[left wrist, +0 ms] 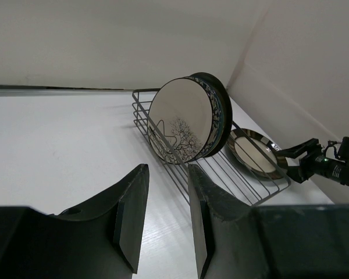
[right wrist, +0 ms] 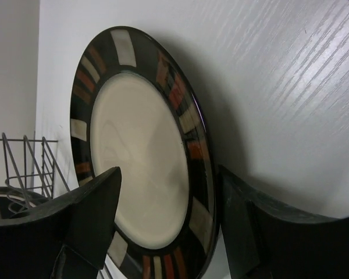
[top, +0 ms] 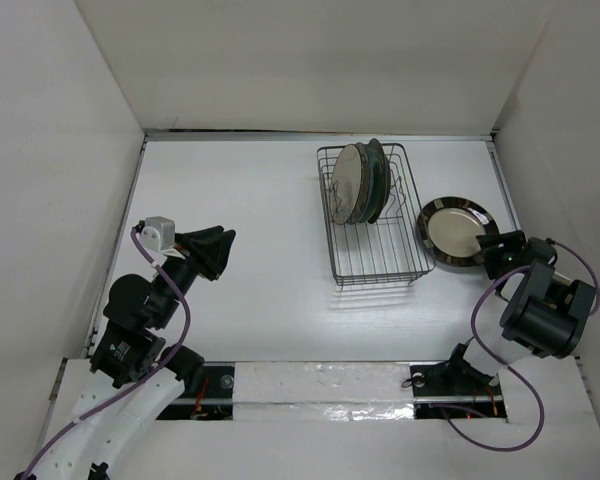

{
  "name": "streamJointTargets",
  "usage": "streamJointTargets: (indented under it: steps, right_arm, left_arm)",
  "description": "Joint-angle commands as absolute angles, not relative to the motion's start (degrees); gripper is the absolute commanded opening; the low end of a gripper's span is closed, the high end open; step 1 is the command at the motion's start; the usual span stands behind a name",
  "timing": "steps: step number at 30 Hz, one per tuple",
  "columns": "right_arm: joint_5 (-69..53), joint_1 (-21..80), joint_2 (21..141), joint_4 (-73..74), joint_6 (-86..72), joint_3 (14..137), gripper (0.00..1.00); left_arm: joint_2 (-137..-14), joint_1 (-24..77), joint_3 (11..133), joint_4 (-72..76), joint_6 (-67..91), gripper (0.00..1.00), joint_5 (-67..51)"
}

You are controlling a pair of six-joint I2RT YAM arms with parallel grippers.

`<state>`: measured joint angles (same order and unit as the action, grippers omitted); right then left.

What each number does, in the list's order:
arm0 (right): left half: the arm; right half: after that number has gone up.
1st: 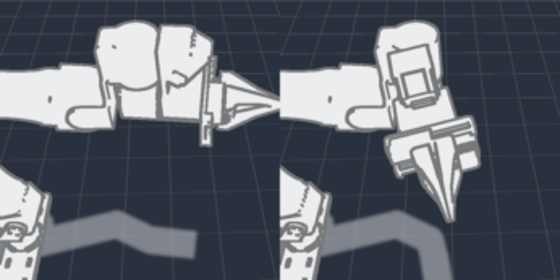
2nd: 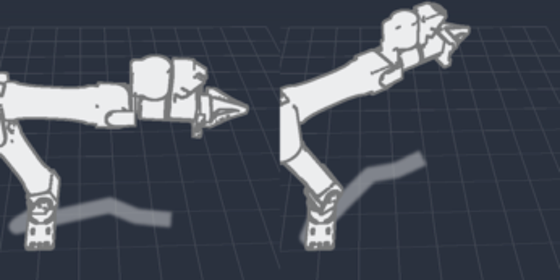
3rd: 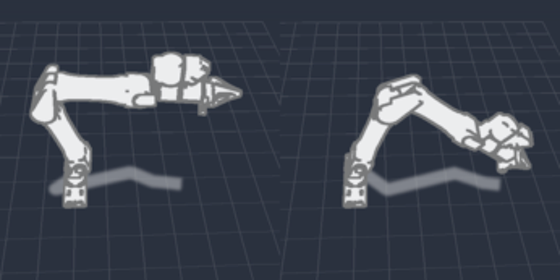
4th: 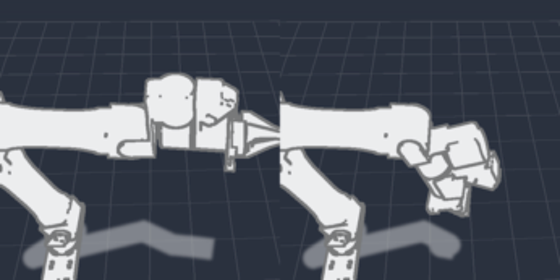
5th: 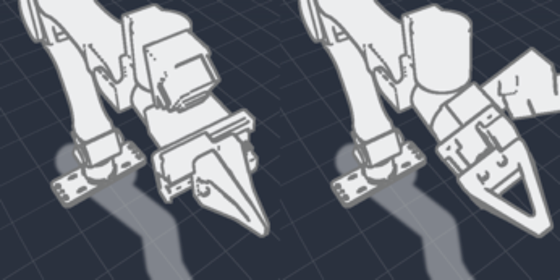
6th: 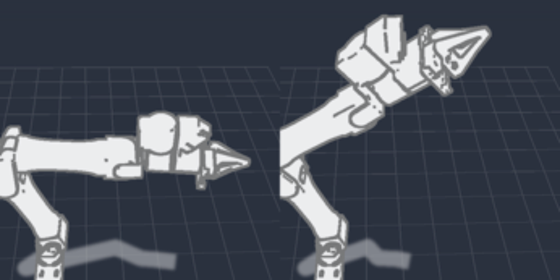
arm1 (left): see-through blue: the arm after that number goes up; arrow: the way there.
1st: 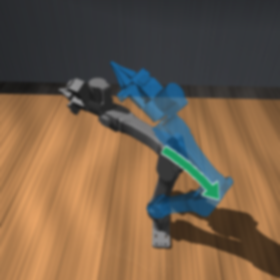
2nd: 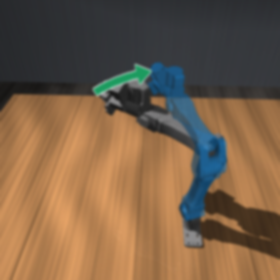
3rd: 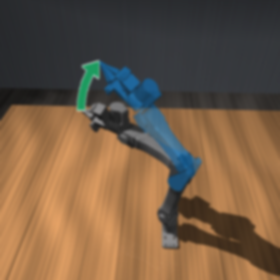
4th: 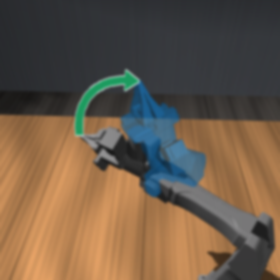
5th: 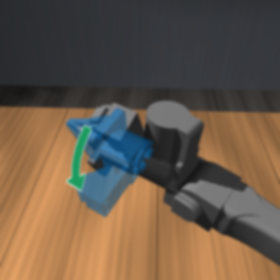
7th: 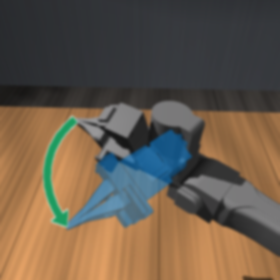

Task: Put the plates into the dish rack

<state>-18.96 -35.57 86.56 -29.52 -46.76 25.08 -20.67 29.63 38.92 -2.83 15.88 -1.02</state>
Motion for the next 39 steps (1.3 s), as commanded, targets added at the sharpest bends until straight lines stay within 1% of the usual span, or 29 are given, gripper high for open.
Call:
streamJointTargets:
  steps: [1,2,4,5,8,11,14,17,19,20,21,24,25,27,31,34,35,39]
  right_arm:
    - [-23.3,-35.9,88.6,-32.6,-47.7,25.9,0.68]
    - [-23.6,-35.9,88.9,-33.7,-48.5,25.9,0.66]
    - [-23.7,-35.9,90.0,-34.5,-49.6,26.0,0.65]
    - [-23.6,-35.9,90.3,-35.2,-50.1,26.1,0.58]
    - [-23.8,-35.9,91.5,-35.9,-51.9,26.5,0.54]
    - [-23.8,-35.9,91.4,-35.9,-51.6,26.6,0.42]
    - [-23.6,-35.9,91.5,-35.7,-51.8,26.8,0.41]
    - [-23.7,-35.9,91.7,-36.0,-51.9,26.8,0.33]
    - [-23.8,-35.9,91.8,-36.2,-51.9,26.7,0.31]
    - [-23.6,-35.9,91.8,-37.0,-52.0,26.5,0.28]
    - [-23.6,-35.9,91.8,-37.4,-52.4,26.2,0.26]
    - [-23.3,-35.9,91.8,-38.7,-52.7,25.9,0.16]
    - [-23.5,-35.9,92.0,-39.5,-52.6,25.7,0.09]
    - [-23.6,-35.9,92.1,-41.0,-52.7,25.1,0.00]
    - [-24.0,-35.9,92.8,-45.9,-53.9,23.1,0.00]
    - [-26.2,-37.9,94.6,-55.4,-57.6,19.8,0.00]
    - [-27.3,-38.4,94.9,-61.1,-59.0,18.9,0.00]
    - [-29.0,-40.3,95.2,-70.5,-65.7,15.8,0.00]
  left_arm:
    - [-20.3,30.0,39.1,-0.4,15.6,0.30,-1.3]
    - [-20.3,30.0,39.2,-0.4,15.5,0.30,-1.3]
    - [-20.3,30.0,39.2,-0.4,15.5,0.30,-1.3]
    - [-20.3,30.0,39.1,-0.4,15.6,0.30,-1.3]
    - [-20.2,30.0,39.0,-0.4,15.6,0.30,-1.1]
    - [-20.0,30.0,39.1,-0.4,15.5,0.30,-1.0]
    - [-20.3,30.0,39.1,-0.3,15.6,0.30,-1.1]
    - [-20.1,30.0,39.1,-0.4,15.5,0.30,-1.1]
    - [-19.9,30.0,39.1,-0.4,15.6,0.30,-1.0]
    - [-19.8,30.0,39.0,-0.4,15.5,0.30,-0.9]
    - [-19.6,30.0,39.0,-0.4,15.5,0.30,-0.8]
    - [-19.3,30.0,39.0,-0.4,15.5,0.30,-0.9]
    - [-19.3,30.0,39.0,-0.4,15.5,0.30,-1.0]
    - [-19.3,30.0,39.0,-0.4,15.6,0.30,-1.0]
    - [-19.6,30.0,38.9,-0.3,15.6,0.30,-1.0]
    - [-20.0,30.0,38.9,-0.4,15.5,0.30,-0.8]
    - [-20.3,30.0,38.8,-0.4,15.6,0.30,-0.9]
    - [-21.0,30.0,38.9,-0.4,15.5,0.30,-0.8]
